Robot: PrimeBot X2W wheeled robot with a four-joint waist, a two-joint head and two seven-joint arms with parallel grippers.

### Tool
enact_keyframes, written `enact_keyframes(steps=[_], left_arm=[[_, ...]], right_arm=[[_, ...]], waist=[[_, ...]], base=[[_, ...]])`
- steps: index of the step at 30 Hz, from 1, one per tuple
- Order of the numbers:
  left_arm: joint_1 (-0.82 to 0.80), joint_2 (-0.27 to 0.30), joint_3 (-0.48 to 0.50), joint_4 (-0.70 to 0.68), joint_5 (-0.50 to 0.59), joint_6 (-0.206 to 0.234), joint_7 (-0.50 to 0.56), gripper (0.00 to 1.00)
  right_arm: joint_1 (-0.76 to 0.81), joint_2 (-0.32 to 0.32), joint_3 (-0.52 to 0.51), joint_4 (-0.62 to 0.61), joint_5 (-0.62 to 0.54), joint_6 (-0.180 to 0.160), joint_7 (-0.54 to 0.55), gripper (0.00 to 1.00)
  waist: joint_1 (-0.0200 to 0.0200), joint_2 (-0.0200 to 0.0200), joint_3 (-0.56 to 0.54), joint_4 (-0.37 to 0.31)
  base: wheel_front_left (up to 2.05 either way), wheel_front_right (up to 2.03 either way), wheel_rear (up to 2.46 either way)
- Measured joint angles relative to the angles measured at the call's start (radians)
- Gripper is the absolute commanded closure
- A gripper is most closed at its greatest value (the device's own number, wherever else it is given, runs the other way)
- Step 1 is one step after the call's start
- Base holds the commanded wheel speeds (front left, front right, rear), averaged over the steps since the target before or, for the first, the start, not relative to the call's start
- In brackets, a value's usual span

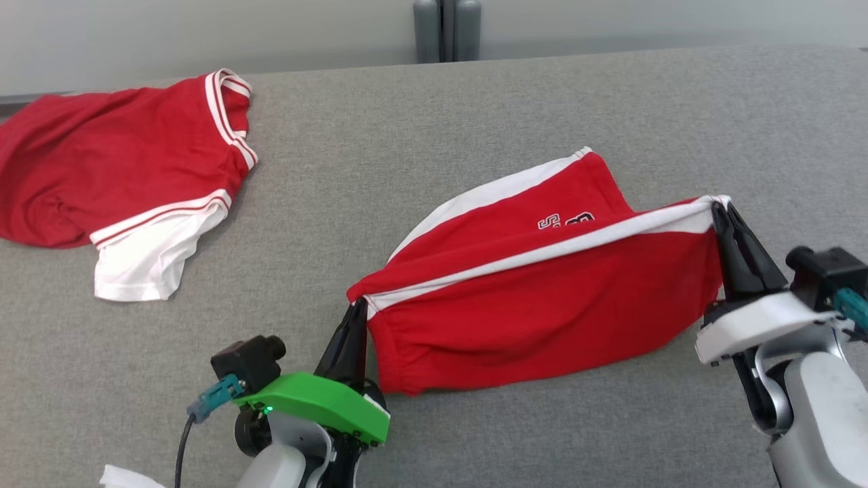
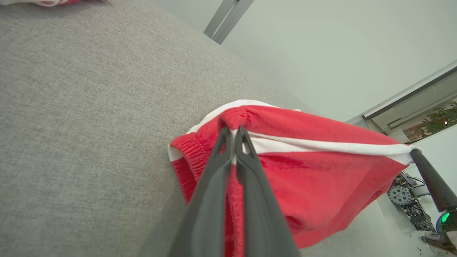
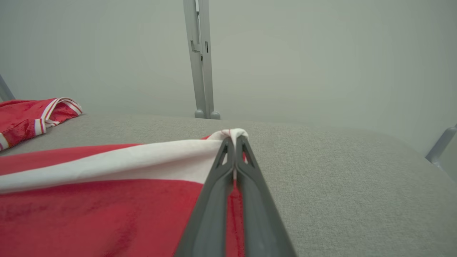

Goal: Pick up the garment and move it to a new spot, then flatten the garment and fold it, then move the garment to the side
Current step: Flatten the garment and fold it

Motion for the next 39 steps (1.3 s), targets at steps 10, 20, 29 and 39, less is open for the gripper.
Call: enact_keyframes(steps=[10,20,29,39], left_arm=[[-0.205,-0.026,-0.028,0.213,-0.074,0.03,0.001,1.0],[-0.328,-0.028,-0.132,0.289,-0.171,0.04,-0.044,1.0],[-0.36,-0.006,-0.208,0.295,-0.047,0.009,-0.105,0.0],[-0.226,0.098,-0.1,0.073,0.154,0.058,-0.118,0.0]], right_arm=[[-0.33,-0.085,0.178,0.35,0.054,0.0,0.047,1.0],[-0.539,-0.117,0.291,0.588,0.095,0.0,0.019,1.0],[-0.607,-0.117,0.336,0.717,0.128,0.0,-0.039,0.0],[-0.58,-0.16,0.384,0.768,0.217,0.0,0.007,0.0]], waist=[[0.0,0.0,0.088,0.076],[0.0,0.0,0.17,0.126],[0.0,0.0,0.163,0.135],[0.0,0.0,0.083,0.127]], base=[[0.0,0.0,0.0],[0.0,0.0,0.0],[0.0,0.0,0.0],[0.0,0.0,0.0]])
